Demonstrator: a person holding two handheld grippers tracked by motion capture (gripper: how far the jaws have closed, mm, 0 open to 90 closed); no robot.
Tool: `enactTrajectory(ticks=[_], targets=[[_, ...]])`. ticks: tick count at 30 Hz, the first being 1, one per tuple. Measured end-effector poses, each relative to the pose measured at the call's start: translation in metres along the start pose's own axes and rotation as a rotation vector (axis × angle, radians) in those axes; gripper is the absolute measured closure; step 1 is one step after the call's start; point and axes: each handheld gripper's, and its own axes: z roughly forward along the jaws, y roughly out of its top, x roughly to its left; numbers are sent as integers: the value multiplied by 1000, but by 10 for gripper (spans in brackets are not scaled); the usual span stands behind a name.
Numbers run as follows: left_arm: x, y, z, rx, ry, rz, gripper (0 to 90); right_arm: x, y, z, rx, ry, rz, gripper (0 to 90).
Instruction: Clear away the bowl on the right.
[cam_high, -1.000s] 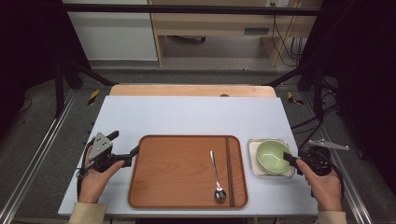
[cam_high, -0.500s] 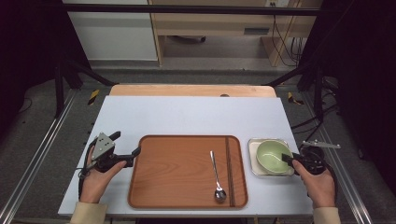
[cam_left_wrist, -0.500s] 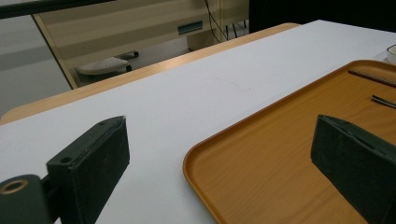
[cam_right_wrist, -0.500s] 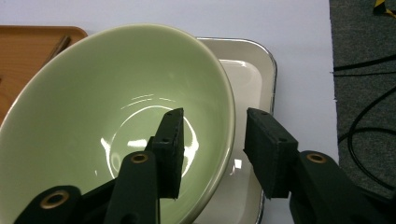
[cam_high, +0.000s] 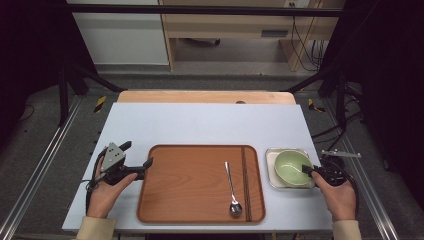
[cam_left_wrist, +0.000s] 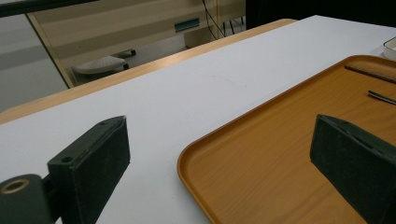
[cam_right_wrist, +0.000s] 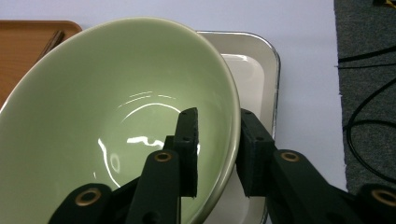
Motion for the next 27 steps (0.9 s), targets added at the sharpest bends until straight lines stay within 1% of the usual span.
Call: enactTrajectory(ticks=[3,4,5,6,7,9,12,14,19,22,27], targets=[[0,0,0,2,1,0,47,0,1,0,3,-6,-1,771],[0,0,0,2,0,0,47,0,1,1,3,-9,9,783],[0,0,0,1,0,0,47,-1,1,1,3,-12,5,788],[0,0,1,3,0,2,48,-1,2,1,5,-9,11,792],[0,0,1,3,0,2,48,-2,2,2,4,-17,1,797],[-1,-1,1,7,-1,4,48,-1,3,3,5,-18,10,803],[-1,-1,2,8,-3,6,48,-1,3,4,0,-21,8,812],[-1,-1,2,8,-1,5,48,-2,3,5,-5,-17,10,821],[0,-1,0,4,5,3,49,-2,3,6,-17,-3,40,835],[1,-1,0,6,8,1,50,-2,4,5,-12,-1,52,836],[2,-1,-1,2,11,-1,50,-2,4,4,-34,12,56,834]])
